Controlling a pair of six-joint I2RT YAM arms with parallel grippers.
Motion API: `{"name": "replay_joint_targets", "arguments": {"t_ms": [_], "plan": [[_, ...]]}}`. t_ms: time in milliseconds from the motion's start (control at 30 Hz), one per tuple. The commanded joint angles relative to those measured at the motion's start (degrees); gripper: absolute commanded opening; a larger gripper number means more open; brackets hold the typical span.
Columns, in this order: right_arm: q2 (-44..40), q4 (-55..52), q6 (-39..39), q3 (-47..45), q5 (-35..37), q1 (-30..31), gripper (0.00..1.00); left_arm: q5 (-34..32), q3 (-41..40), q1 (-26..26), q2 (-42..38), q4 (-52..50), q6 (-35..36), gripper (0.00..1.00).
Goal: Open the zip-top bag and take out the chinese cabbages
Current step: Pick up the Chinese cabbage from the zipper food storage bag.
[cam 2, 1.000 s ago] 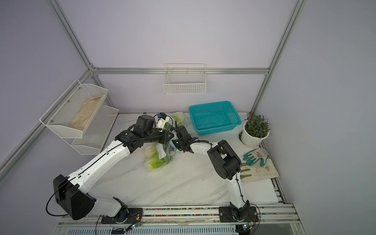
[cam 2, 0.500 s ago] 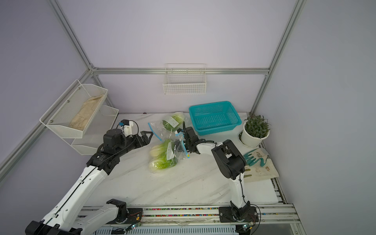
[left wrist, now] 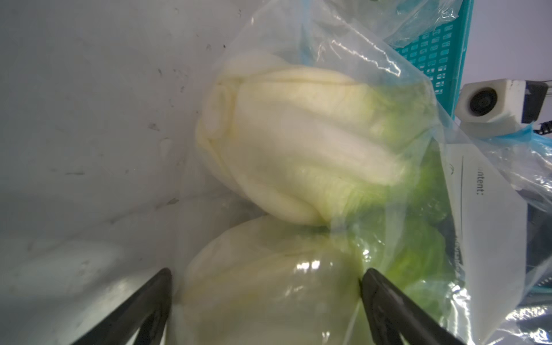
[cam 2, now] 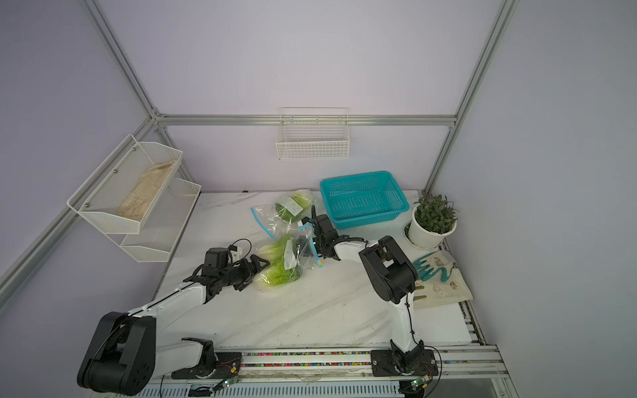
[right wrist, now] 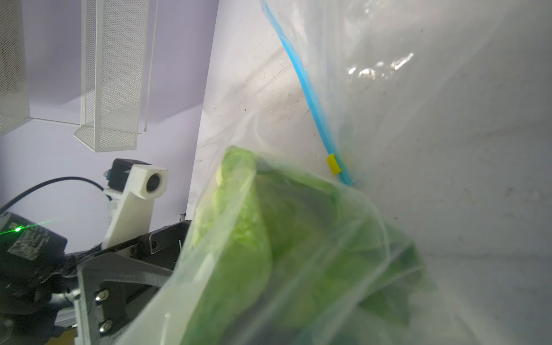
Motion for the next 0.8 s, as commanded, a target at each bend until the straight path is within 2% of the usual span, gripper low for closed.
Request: {"name": "replay_joint_targets", "arguments": {"t_ms": [0, 100, 233, 333, 567, 767], "plan": [[-1.89, 1.31, -0.27, -1.05, -0.40, -0.19, 0.00, 4.55, -0.75, 0.50, 3.55, 13.11, -2.46, 0.86], [-2.43, 0.75, -1.21, -1.32, -0.55, -0.23, 0.00, 4.15, -0.68, 0.52, 5.02, 15.03, -2.74, 0.69], [-3.18, 0.12, -1.94, -1.30, -0.50, -0.28, 0.00, 3.91, -1.09, 0.65, 5.13, 14.75, -1.85, 0.34], [-3.82, -0.05, -1.62, -1.10, 0.45, -0.58, 0.00, 4.09, -2.05, 0.89, 4.66, 14.72, -1.84, 0.15], [-7.42, 0.03, -0.37, -3.20, 4.46, -3.69, 0.00, 3.62, -3.89, 3.25, 1.85, 13.50, -1.51, 0.00], [-11.97, 0.03, -0.41, -5.86, 5.24, -7.57, 0.00, 3.05, -4.24, 5.26, 1.33, 12.35, -0.78, 0.00]]}}
